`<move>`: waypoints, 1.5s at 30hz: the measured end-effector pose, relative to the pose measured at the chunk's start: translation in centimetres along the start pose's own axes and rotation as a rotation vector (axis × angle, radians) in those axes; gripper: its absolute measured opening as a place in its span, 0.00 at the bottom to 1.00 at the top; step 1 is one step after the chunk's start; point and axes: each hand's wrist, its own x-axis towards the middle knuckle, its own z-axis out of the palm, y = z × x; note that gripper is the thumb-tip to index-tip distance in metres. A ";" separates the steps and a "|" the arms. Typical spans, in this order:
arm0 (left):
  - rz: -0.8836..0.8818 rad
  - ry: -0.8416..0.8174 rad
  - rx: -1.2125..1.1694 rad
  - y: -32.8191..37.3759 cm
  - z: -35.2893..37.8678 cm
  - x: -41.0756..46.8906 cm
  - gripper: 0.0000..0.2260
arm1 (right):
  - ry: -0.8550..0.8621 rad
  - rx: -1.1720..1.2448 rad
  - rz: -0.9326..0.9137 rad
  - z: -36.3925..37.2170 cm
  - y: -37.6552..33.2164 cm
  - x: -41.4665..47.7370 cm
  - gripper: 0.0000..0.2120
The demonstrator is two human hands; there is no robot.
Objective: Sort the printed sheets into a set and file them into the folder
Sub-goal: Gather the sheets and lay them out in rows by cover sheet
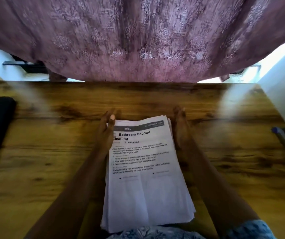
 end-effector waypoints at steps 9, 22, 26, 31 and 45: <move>0.091 -0.277 0.309 -1.0 -2.1 3.1 0.19 | -0.189 -0.796 -0.391 0.4 -1.8 4.9 0.18; 0.351 -0.280 0.691 -1.1 -2.4 2.0 0.30 | 0.039 -0.741 -0.547 -1.5 -2.9 4.0 0.12; 0.376 -0.348 0.931 -2.0 -0.8 -1.9 0.42 | -0.028 -0.979 -0.220 -2.4 -1.4 1.9 0.26; 0.190 -0.294 0.740 -3.1 -0.1 -2.5 0.44 | 0.109 -0.846 -0.115 -2.3 0.5 1.2 0.27; 0.115 -0.251 0.392 -1.4 2.7 -2.2 0.35 | 0.317 -1.170 -0.353 -4.7 -0.3 -1.1 0.11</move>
